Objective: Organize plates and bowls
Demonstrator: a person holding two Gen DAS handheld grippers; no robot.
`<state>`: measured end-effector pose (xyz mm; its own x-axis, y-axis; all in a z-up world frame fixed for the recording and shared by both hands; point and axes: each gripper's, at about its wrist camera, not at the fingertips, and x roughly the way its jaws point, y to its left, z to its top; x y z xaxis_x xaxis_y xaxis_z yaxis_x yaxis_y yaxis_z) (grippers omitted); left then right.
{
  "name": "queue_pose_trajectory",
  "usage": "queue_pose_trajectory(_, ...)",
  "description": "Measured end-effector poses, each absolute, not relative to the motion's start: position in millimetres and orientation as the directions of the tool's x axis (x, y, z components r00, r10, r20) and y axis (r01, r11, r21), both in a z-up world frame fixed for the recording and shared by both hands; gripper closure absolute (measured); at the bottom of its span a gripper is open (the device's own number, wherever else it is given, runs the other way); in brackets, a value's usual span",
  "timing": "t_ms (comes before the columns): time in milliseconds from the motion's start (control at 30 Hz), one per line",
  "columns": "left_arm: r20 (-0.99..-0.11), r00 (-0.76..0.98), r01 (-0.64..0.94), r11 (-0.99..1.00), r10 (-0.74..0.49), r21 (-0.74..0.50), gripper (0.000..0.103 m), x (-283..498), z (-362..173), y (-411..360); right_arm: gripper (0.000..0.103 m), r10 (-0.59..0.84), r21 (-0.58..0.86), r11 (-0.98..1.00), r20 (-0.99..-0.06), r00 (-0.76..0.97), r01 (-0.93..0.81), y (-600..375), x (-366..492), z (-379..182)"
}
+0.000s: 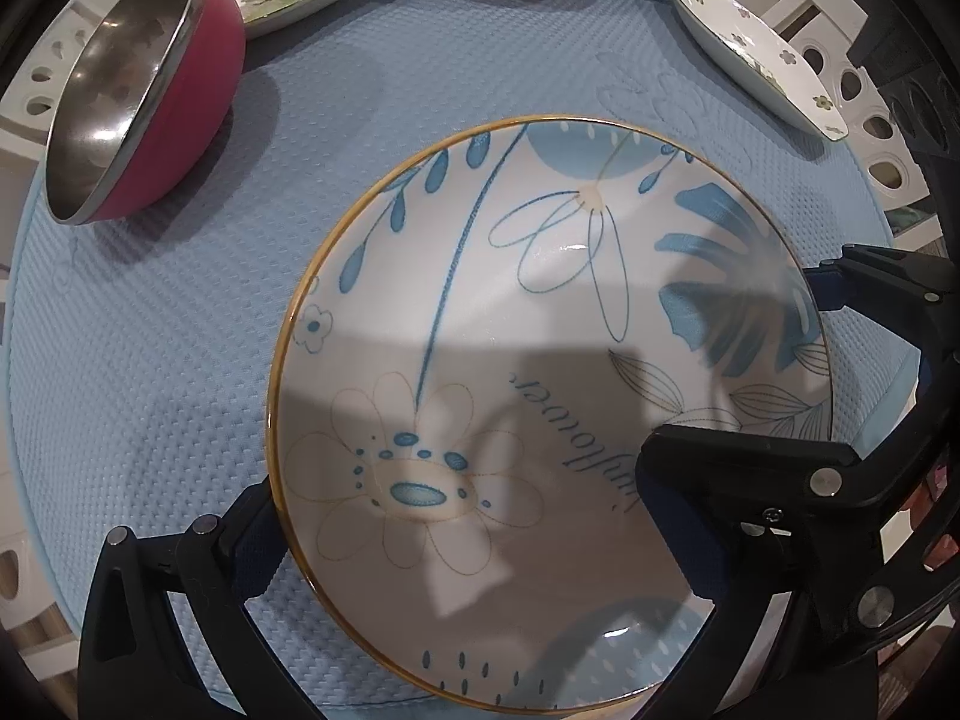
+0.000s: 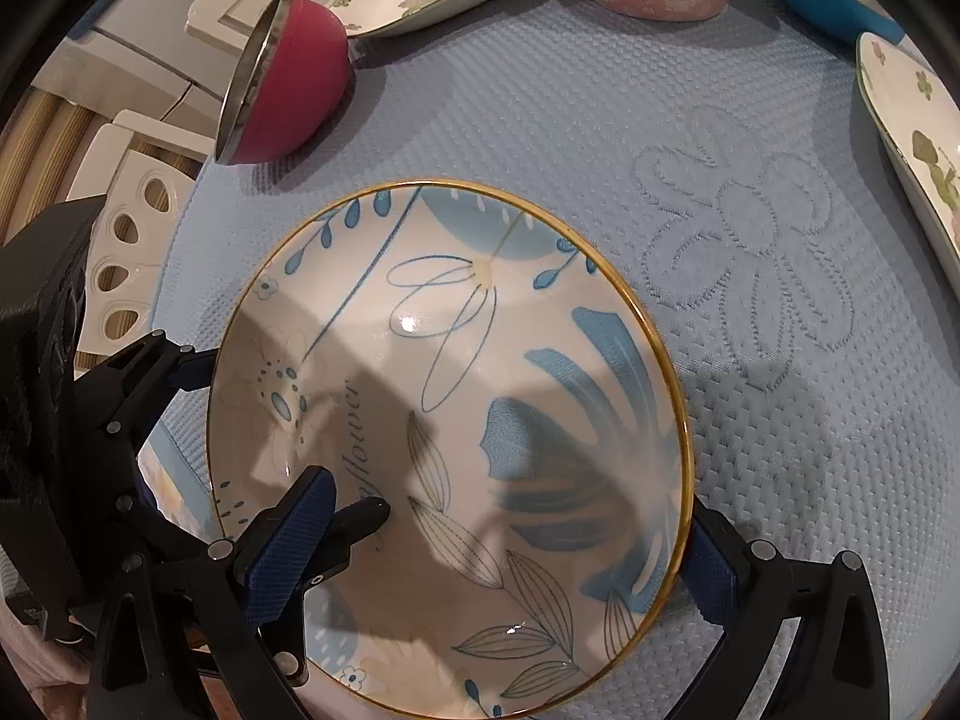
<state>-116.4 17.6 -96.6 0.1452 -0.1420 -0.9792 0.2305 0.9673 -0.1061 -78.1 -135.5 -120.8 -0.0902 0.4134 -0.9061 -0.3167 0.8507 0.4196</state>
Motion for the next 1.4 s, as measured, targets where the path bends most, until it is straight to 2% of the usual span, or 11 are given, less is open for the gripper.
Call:
queue_pose_trajectory(467, -0.981, 0.153, 0.149, 0.984, -0.118, -0.095, 0.000, -135.6, -95.7, 25.9, 0.000, 0.491, 0.478, 0.815, -0.870, -0.048, -0.327, -161.3, -88.5, -117.3)
queue_pose_trajectory(667, -0.999, 0.028, -0.008, 1.000, -0.022, -0.022, 0.002, -151.6, -93.4, 42.1, 0.002, 0.478, 0.500, 0.810, -0.866, -0.149, -0.306, -179.4, -90.8, -110.9)
queue_pose_trajectory(733, -0.999, 0.033, -0.035, 0.999, 0.018, 0.017, 0.002, -160.7, -82.7, 48.9, 0.006, 0.496, 0.527, 0.800, -0.850, -0.179, -0.287, -194.8, -91.9, -107.3)
queue_pose_trajectory(967, -0.992, 0.098, -0.076, 0.994, 0.084, 0.076, 0.002, -167.3, -28.9, 47.2, 0.006, 0.519, 0.526, 0.819, -0.849, -0.095, -0.229, -303.9, -90.6, -76.5)
queue_pose_trajectory(1200, -0.991, 0.133, -0.090, 0.996, -0.009, -0.021, 0.002, -122.4, 7.6, -1.9, 0.006, 0.527, 0.521, 0.849, -0.847, 0.071, -0.084, -406.1, -54.8, -46.1)
queue_pose_trajectory(1400, -0.989, 0.135, -0.025, 0.997, -0.067, -0.071, 0.002, -65.4, 10.9, -77.2, 0.006, 0.508, 0.510, 0.860, -0.847, 0.157, -0.027, -458.0, -2.8, -36.7)
